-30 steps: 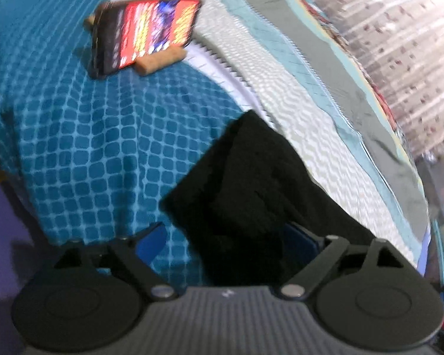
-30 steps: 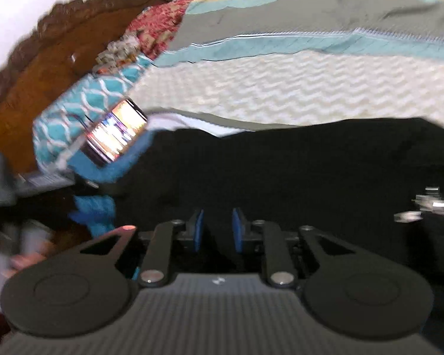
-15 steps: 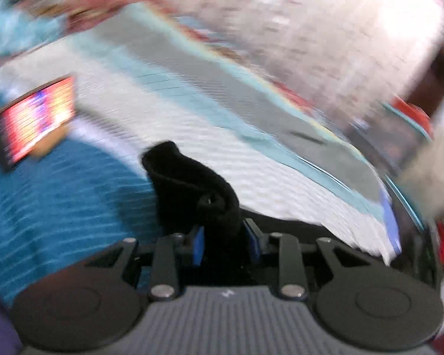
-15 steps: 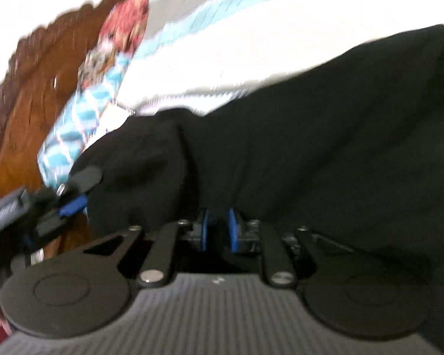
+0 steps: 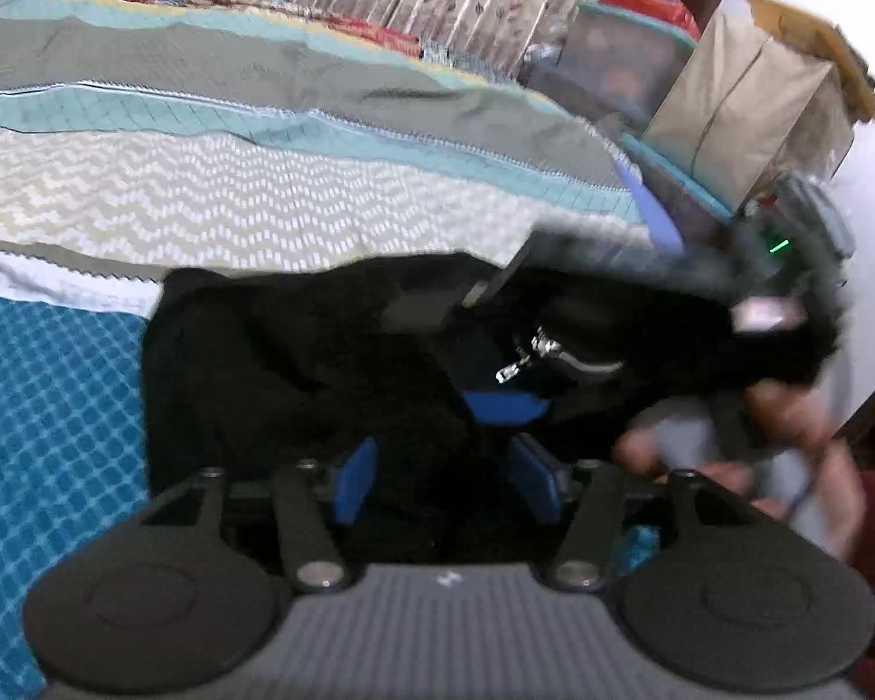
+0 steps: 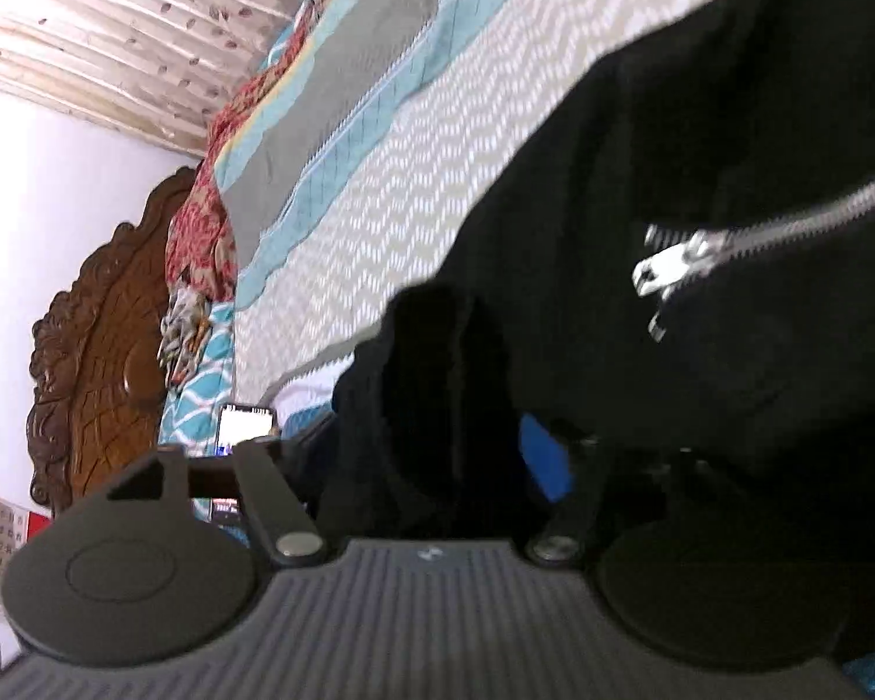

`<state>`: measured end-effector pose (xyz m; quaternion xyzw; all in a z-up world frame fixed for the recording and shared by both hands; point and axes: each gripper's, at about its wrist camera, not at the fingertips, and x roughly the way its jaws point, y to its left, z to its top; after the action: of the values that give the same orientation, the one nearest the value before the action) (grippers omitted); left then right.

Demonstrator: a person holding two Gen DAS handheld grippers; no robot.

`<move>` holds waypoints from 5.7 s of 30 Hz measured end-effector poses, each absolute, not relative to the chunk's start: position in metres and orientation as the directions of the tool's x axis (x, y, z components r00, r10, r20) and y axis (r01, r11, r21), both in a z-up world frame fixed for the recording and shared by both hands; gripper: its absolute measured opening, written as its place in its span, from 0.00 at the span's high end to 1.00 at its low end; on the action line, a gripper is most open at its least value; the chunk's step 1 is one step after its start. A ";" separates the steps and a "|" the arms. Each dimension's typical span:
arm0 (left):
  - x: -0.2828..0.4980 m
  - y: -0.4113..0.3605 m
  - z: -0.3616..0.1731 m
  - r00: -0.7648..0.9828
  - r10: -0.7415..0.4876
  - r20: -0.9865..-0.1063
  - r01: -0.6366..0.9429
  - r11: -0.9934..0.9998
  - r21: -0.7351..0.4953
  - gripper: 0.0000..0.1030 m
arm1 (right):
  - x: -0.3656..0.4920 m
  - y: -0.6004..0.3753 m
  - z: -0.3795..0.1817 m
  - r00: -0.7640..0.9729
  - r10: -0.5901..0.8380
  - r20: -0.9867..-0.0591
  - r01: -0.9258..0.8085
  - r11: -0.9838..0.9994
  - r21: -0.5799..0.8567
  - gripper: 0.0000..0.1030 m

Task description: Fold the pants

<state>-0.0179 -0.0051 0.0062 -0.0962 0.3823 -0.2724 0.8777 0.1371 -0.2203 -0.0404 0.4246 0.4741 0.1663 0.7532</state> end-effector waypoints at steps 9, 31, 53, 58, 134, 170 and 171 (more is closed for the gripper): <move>-0.018 0.069 0.011 0.640 -0.479 -0.601 0.166 0.850 -0.500 0.49 | 0.135 -0.201 -0.001 0.517 0.619 -0.591 -0.118 0.736 0.667 0.75; 0.079 -0.120 0.034 0.487 -0.560 -0.671 0.494 0.810 -0.317 0.44 | 0.055 -0.377 0.021 0.787 0.042 -0.616 0.195 0.930 0.312 0.52; 0.103 -0.258 -0.028 0.417 -0.420 -0.806 0.585 0.803 -0.116 0.63 | 0.028 -0.451 -0.027 0.730 -0.086 -0.678 0.395 0.863 0.314 0.93; 0.106 -0.243 -0.019 0.431 -0.395 -0.811 0.535 0.836 -0.123 0.43 | 0.014 -0.462 -0.016 0.821 -0.040 -0.569 0.344 0.830 0.439 0.48; 0.058 0.041 -0.008 0.485 -0.430 -0.762 0.102 0.892 -0.439 0.19 | 0.080 -0.210 0.051 0.460 0.706 -0.538 -0.502 0.707 0.498 0.56; 0.082 0.039 -0.074 0.395 -0.684 -0.614 0.137 0.705 -0.696 0.26 | 0.139 -0.323 -0.037 0.461 0.708 -0.535 0.029 0.590 0.807 0.20; 0.082 0.038 -0.077 0.401 -0.681 -0.613 0.137 0.706 -0.695 0.35 | 0.144 -0.318 -0.037 0.446 0.719 -0.533 0.019 0.588 0.808 0.27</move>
<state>0.0824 0.0376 -0.0774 -0.2824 0.4818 -0.2596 0.7878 0.1436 -0.3184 -0.0371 0.3903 0.4726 0.2314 0.7555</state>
